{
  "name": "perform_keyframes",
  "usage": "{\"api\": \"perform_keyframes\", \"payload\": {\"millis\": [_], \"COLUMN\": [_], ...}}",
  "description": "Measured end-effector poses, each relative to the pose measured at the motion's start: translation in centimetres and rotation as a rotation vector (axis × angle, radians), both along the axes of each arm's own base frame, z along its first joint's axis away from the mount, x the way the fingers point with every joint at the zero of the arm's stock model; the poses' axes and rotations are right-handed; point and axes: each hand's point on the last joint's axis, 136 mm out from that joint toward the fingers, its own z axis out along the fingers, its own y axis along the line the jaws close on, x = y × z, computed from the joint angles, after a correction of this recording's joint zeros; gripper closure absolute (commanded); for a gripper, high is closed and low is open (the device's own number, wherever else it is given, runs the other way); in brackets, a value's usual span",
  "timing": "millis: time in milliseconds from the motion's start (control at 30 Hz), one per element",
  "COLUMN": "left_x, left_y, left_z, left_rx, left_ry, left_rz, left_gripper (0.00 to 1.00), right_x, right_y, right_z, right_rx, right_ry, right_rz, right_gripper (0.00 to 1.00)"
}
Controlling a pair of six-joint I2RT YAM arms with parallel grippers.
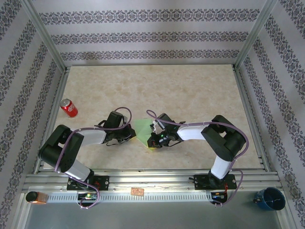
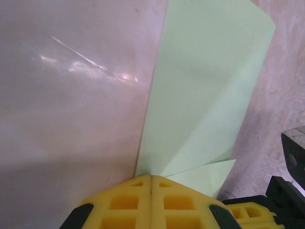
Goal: Fold a paper plane with a square sheet of paper (pick it up from the middle)
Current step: Third fold the triangle at the center of the table.
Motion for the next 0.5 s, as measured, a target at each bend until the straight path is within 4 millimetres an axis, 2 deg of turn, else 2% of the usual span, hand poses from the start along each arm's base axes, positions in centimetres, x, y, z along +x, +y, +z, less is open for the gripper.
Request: {"api": "perform_keyframes", "payload": {"millis": [267,500], "left_x": [0.0,0.3], "left_y": [1.6,1.1], "left_z": [0.5,3.6], "left_rx": [0.037,-0.001], "left_ry": [-0.001,-0.09], "left_rz": [0.023,0.009], "left_gripper": [0.95,0.94], "right_x": [-0.1,-0.3], "right_y": [-0.2,-0.5], "right_z": [0.0,0.0], "right_rx": [0.001,-0.004], "right_ry": [-0.006,0.0], "right_rz": [0.019,0.041], "right_gripper": [0.95,0.95]}}
